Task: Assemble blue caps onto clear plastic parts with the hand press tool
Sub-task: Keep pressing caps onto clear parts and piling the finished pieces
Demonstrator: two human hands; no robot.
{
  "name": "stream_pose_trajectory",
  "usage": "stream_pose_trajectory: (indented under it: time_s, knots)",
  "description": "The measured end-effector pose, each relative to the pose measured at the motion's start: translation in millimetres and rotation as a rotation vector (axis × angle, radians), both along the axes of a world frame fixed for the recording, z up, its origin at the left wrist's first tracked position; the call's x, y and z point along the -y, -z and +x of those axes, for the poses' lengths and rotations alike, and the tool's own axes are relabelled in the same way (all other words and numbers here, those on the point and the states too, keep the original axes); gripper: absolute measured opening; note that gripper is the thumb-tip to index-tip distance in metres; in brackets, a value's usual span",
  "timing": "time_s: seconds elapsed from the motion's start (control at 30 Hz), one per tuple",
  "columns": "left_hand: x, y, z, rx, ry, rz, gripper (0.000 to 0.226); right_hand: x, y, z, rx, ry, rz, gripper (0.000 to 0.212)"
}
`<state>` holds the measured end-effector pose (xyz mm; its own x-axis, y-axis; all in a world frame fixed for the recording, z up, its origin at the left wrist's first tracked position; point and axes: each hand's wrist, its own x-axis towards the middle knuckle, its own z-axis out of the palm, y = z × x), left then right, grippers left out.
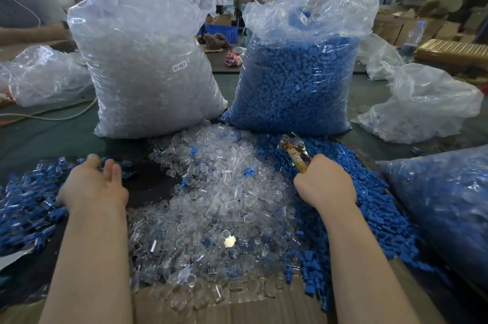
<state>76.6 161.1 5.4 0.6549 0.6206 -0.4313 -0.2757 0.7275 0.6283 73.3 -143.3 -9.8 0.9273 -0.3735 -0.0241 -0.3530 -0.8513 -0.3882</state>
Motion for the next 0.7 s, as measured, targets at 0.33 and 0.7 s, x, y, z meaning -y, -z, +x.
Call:
stream_pose_trajectory:
  time_s: [0.33, 0.7]
  knots:
    - [28, 27, 8, -0.656, 0.725, 1.631, 0.032, -3, 1, -2, -0.098, 0.003, -0.049, 0.015]
    - [33, 27, 5, -0.675, 0.681, 1.723, 0.011, -1, 3, -3, -0.096, -0.002, -0.043, 0.012]
